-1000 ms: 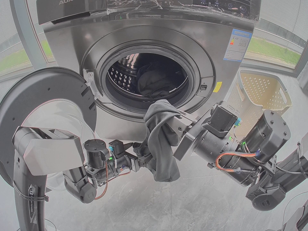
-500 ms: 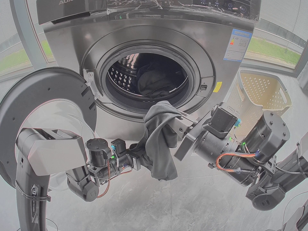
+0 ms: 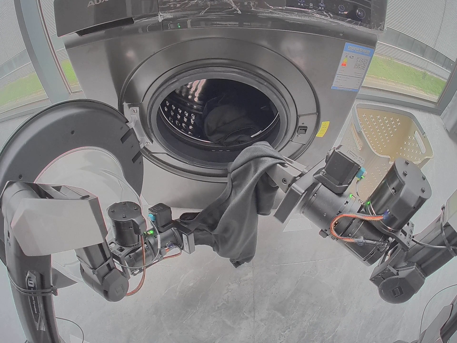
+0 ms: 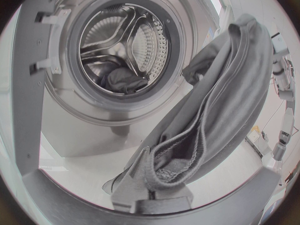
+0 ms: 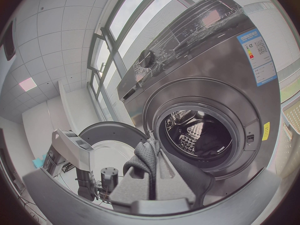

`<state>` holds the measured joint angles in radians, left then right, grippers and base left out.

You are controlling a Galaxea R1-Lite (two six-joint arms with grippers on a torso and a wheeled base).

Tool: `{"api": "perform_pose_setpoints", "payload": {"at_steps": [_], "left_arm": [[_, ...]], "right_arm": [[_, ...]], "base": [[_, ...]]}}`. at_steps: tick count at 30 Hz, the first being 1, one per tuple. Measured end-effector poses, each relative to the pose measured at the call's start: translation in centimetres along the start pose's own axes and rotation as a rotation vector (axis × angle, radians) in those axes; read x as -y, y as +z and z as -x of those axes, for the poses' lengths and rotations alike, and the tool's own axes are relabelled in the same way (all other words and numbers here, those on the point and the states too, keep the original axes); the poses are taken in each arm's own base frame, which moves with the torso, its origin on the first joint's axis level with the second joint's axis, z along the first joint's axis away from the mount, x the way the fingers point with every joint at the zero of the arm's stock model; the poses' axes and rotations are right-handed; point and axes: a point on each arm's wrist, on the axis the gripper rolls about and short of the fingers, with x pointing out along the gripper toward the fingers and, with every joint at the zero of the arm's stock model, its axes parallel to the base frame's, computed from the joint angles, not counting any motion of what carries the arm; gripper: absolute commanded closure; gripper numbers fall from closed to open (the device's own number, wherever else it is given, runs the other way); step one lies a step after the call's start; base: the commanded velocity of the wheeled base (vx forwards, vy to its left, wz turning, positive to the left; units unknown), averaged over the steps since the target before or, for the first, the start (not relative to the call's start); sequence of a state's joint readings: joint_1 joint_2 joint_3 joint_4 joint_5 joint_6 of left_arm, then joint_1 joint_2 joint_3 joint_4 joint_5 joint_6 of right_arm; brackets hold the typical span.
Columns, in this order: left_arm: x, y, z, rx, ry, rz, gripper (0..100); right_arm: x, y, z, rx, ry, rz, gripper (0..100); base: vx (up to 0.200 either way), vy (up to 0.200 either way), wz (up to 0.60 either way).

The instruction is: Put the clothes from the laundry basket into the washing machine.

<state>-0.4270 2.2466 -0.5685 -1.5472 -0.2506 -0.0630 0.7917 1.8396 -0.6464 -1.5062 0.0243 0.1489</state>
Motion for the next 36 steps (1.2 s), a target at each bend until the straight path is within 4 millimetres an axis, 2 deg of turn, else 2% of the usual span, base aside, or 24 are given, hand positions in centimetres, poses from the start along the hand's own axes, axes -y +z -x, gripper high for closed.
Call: {"api": "perform_pose_setpoints", "payload": {"at_steps": [11,19,28,36], "left_arm": [[1.1,4.9,3.5,0.118,-0.006,-0.020,100],[1.8,6.9,6.6,0.163,-0.004,0.005,100],[1.9,9.6,7.2,0.273,0.003,-0.001,100],[1.1,12.3,7.9,0.382,0.043,-0.023,100]], "right_arm": [[0.9,-0.8,1.4,-0.035,-0.032,-0.001,100],[1.5,-0.9,1.6,-0.036,-0.058,-0.001,100],[3.1,-0.4,1.6,-0.017,-0.121,0.007,100],[4.5,0.1,1.2,0.014,-0.185,0.020,100]], "base": [[0.000,0.000,0.00],[0.000,0.000,0.00],[0.000,0.000,0.00],[0.000,0.000,0.00]]}}
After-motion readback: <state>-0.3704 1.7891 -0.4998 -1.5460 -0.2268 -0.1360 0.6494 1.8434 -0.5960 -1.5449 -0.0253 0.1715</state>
